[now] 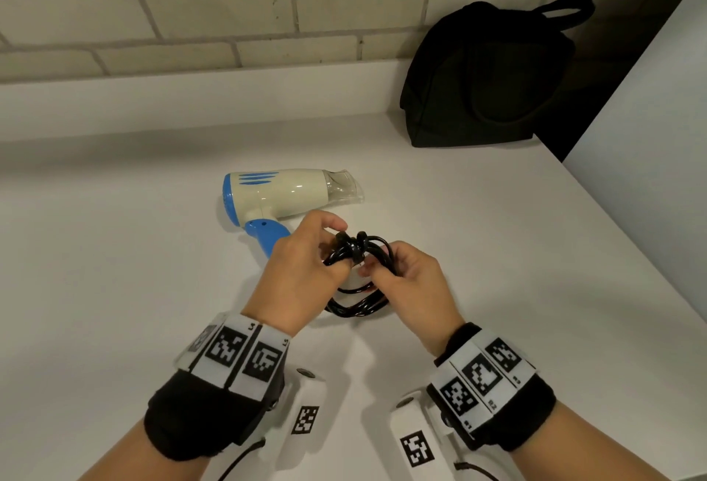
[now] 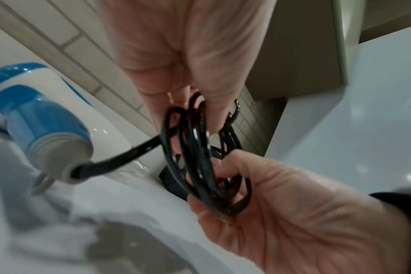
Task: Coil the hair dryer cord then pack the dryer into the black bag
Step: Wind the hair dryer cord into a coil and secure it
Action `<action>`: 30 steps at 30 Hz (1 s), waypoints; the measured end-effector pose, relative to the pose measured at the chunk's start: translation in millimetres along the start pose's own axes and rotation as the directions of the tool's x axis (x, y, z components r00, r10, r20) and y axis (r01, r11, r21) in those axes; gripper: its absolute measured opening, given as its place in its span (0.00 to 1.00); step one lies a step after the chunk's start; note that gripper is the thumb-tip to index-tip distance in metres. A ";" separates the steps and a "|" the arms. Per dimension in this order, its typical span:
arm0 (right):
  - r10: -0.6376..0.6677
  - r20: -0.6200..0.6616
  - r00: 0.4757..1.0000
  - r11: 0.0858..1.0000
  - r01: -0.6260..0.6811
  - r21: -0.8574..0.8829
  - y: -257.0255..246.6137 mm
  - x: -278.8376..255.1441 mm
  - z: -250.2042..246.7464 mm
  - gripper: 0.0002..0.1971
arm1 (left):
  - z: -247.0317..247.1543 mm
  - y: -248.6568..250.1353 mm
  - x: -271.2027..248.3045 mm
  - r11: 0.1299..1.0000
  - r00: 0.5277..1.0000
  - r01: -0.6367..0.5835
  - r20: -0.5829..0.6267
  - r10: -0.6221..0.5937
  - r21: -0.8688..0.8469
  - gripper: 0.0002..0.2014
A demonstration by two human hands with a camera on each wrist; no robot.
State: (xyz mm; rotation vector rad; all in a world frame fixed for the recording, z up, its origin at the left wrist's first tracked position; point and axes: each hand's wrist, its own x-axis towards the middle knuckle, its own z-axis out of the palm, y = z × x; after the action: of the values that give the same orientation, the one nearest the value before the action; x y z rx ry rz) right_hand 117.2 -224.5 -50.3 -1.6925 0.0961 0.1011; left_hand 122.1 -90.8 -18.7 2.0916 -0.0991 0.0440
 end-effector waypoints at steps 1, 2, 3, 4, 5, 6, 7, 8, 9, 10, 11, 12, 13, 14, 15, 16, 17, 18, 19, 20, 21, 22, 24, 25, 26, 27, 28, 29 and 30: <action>-0.003 -0.015 1.000 0.999 0.002 -0.039 3.5 1.3 -1.2 0.06 | 0.7 0.3 -0.7 1.000 1.000 0.013 0.006 -0.013 -0.013 0.16; 0.005 -0.023 1.000 0.997 -0.007 -0.071 5.6 3.0 -2.0 0.07 | 1.8 0.8 -0.8 0.999 1.000 0.025 0.011 -0.025 -0.027 0.16; 0.020 -0.013 1.000 0.995 -0.021 -0.094 6.1 4.4 -2.7 0.08 | 2.7 1.1 -1.1 0.998 0.999 0.040 0.014 -0.040 -0.050 0.16; 0.031 0.016 0.999 0.993 -0.029 -0.111 4.3 4.1 -3.2 0.09 | 3.3 1.0 -0.8 0.994 0.998 0.067 0.020 -0.066 -0.090 0.17; 0.034 0.046 0.998 0.994 -0.029 -0.106 2.6 3.8 -3.7 0.09 | 3.2 1.2 -0.2 0.984 0.994 0.108 0.031 -0.104 -0.145 0.17; 0.032 0.071 0.997 0.997 -0.027 -0.073 0.7 4.1 -4.1 0.10 | 2.5 1.4 0.8 0.966 0.987 0.160 0.045 -0.154 -0.203 0.17; 0.033 0.097 0.995 0.999 -0.032 -0.009 -1.4 4.6 -4.7 0.11 | 1.0 1.3 1.9 0.938 0.976 0.219 0.067 -0.209 -0.270 0.16; 0.034 0.125 0.992 0.997 -0.044 0.071 -4.5 3.8 -5.0 0.12 | -1.0 1.3 3.1 0.895 0.959 0.282 0.104 -0.262 -0.345 0.15; 0.029 0.143 0.989 0.989 -0.050 0.141 -6.4 2.8 -5.0 0.12 | -3.3 0.8 5.0 0.846 0.941 0.339 0.162 -0.298 -0.412 0.14; 0.011 0.145 0.989 0.984 -0.036 0.173 -7.2 2.1 -4.7 0.11 | -5.9 0.8 6.5 0.797 0.920 0.388 0.239 -0.310 -0.462 0.14; -0.017 0.125 0.992 0.989 -0.002 0.150 -6.5 1.2 -4.3 0.11 | -8.6 0.5 7.2 0.758 0.901 0.425 0.315 -0.299 -0.495 0.14; -0.058 0.101 0.993 0.995 0.050 0.087 -4.7 -0.1 -4.6 0.14 | -10.6 0.4 7.2 0.728 0.886 0.445 0.374 -0.273 -0.522 0.12; -0.110 0.088 0.990 0.994 0.110 0.005 -2.6 -1.4 -5.8 0.20 | -11.9 0.3 6.6 0.707 0.879 0.450 0.411 -0.243 -0.545 0.11; -0.175 0.088 0.981 0.981 0.182 -0.070 -2.1 -3.0 -7.1 0.26 | -12.0 -0.6 5.6 0.695 0.875 0.451 0.431 -0.220 -0.560 0.11; -0.257 0.097 0.962 0.952 0.269 -0.144 -2.5 -4.2 -8.5 0.31 | -10.9 -1.2 4.3 0.693 0.874 0.447 0.441 -0.203 -0.566 0.11; -0.351 0.115 0.929 0.905 0.368 -0.211 -4.0 -5.7 -9.5 0.32 | -9.0 -1.7 3.0 0.700 0.874 0.442 0.444 -0.195 -0.562 0.11; -0.444 0.137 0.885 0.840 0.465 -0.280 -4.7 -6.4 -10.1 0.31 | -6.8 -1.8 1.6 0.712 0.877 0.432 0.442 -0.189 -0.553 0.10; -0.521 0.158 0.839 0.766 0.542 -0.347 -5.2 -6.9 -10.5 0.29 | -4.6 -1.3 0.5 0.723 0.879 0.427 0.436 -0.192 -0.543 0.09; -0.573 0.168 0.802 0.700 0.586 -0.409 -4.8 -6.7 -11.3 0.26 | -2.6 -0.8 0.0 0.733 0.884 0.422 0.422 -0.203 -0.533 0.09; -0.609 0.166 0.776 0.645 0.606 -0.466 -4.9 -6.4 -12.8 0.23 | -1.3 0.2 -0.7 0.750 0.891 0.410 0.402 -0.210 -0.518 0.09; -0.645 0.152 0.749 0.590 0.614 -0.525 -4.8 -5.4 -14.6 0.20 | -0.5 1.2 -1.2 0.778 0.903 0.385 0.375 -0.208 -0.496 0.10; -0.679 0.141 0.720 0.530 0.614 -0.585 -6.4 -4.6 -16.6 0.17 | 0.6 2.4 -1.8 0.817 0.920 0.345 0.338 -0.197 -0.463 0.10; -0.748 0.152 0.646 0.399 0.621 -0.675 -12.0 -3.1 -19.7 0.13 | 3.9 3.9 -2.4 0.906 0.964 0.208 0.231 -0.128 -0.368 0.09; -0.778 0.180 0.602 0.341 0.645 -0.684 -14.0 -3.0 -20.0 0.12 | 6.0 3.8 -2.8 0.933 0.979 0.145 0.185 -0.087 -0.330 0.11; -0.801 0.212 0.560 0.299 0.680 -0.670 -14.7 -3.5 -19.3 0.12 | 8.4 3.6 -3.3 0.943 0.986 0.104 0.156 -0.057 -0.315 0.13; -0.814 0.239 0.529 0.276 0.715 -0.643 -14.0 -4.1 -18.4 0.11 | 10.7 4.1 -3.5 0.944 0.989 0.078 0.142 -0.033 -0.319 0.14; -0.817 0.254 0.518 0.279 0.740 -0.611 -12.9 -5.0 -17.5 0.11 | 12.9 4.9 -3.1 0.940 0.992 0.052 0.125 -0.010 -0.338 0.14; -0.812 0.262 0.522 0.300 0.757 -0.580 -11.7 -5.4 -17.3 0.11 | 14.5 6.3 -2.2 0.935 0.994 0.027 0.106 0.011 -0.353 0.14; -0.804 0.271 0.529 0.320 0.769 -0.553 -11.0 -5.5 -17.6 0.11 | 16.3 7.2 -1.1 0.929 0.995 0.015 0.092 0.021 -0.371 0.14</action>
State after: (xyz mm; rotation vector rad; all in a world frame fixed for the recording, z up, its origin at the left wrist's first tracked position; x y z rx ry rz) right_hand 113.3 -240.6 -36.6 -2.2238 -0.8562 -0.7645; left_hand 120.2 -108.5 -20.6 1.7131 -0.1558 -0.0684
